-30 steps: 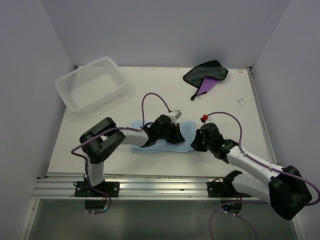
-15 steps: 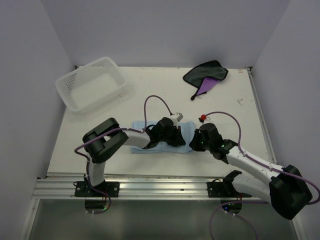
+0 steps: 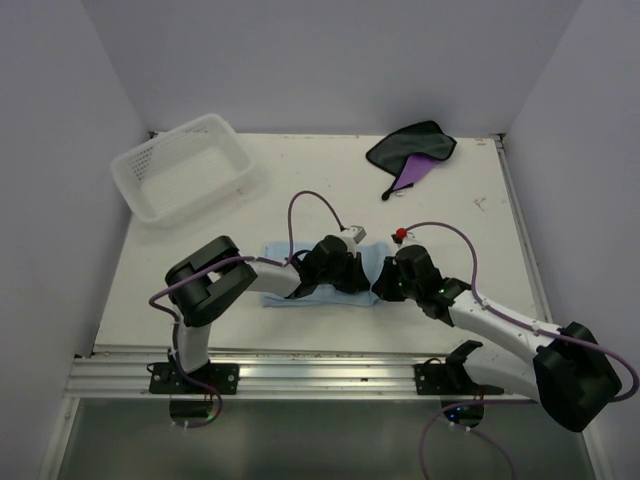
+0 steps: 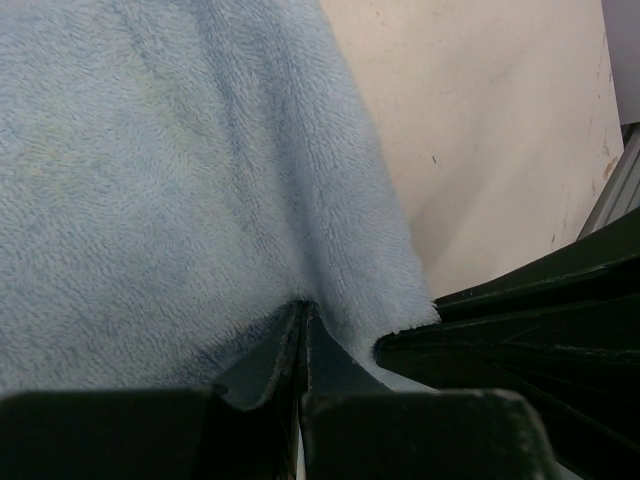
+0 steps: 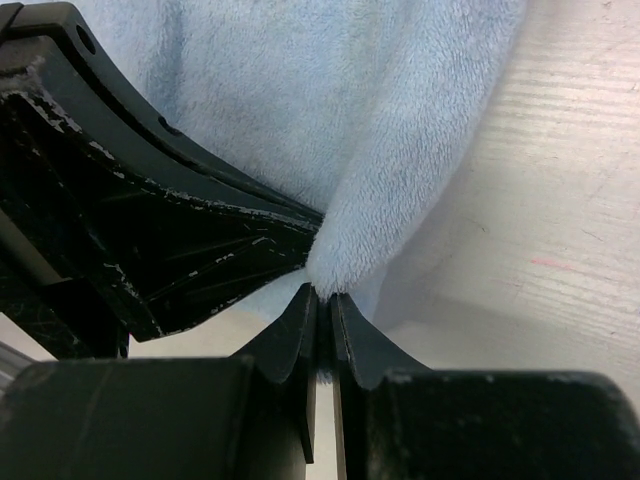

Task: Roll the towels
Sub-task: Roll the towel

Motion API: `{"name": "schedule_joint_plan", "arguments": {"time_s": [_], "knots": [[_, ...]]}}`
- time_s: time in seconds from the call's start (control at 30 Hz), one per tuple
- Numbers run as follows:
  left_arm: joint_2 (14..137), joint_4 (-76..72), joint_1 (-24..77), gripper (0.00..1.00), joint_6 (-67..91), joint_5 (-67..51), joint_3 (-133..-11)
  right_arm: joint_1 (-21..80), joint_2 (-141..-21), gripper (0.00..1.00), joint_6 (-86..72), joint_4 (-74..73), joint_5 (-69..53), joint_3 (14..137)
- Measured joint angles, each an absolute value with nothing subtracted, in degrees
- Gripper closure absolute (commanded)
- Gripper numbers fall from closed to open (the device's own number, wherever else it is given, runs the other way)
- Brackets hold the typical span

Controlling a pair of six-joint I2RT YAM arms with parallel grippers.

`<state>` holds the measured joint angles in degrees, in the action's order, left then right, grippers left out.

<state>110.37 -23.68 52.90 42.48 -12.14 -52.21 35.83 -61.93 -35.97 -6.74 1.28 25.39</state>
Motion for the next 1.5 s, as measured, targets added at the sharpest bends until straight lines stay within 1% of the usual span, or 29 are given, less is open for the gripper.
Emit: {"name": "schedule_joint_plan", "arguments": {"time_s": [0.33, 0.7, 0.8, 0.93, 1.07, 1.5], "knots": [[108.9, -23.4, 52.9, 1.0, 42.4, -10.7, -51.4, 36.4, -62.7, 1.0, -35.8, -6.4, 1.0, 25.6], [99.1, -17.9, 52.9, 1.0, 39.4, -3.9, -51.1, 36.4, -62.7, 1.0, -34.9, -8.9, 3.5, 26.8], [96.6, -17.1, 52.9, 1.0, 38.8, -2.2, -49.7, 36.4, -62.7, 1.0, -34.8, -9.5, 3.5, 26.8], [94.3, -17.3, 52.9, 1.0, 38.8, -0.2, -44.8, 36.5, -63.0, 1.0, -34.4, -9.7, 3.5, 27.0], [94.9, -16.9, 52.9, 1.0, 39.1, 0.3, -41.3, 36.8, -63.7, 1.0, -34.4, -9.8, 3.5, 27.4], [97.6, -17.5, 52.9, 1.0, 39.5, 0.5, -41.1, 38.7, -65.0, 0.99, -34.0, -9.7, 3.4, 29.3]]}}
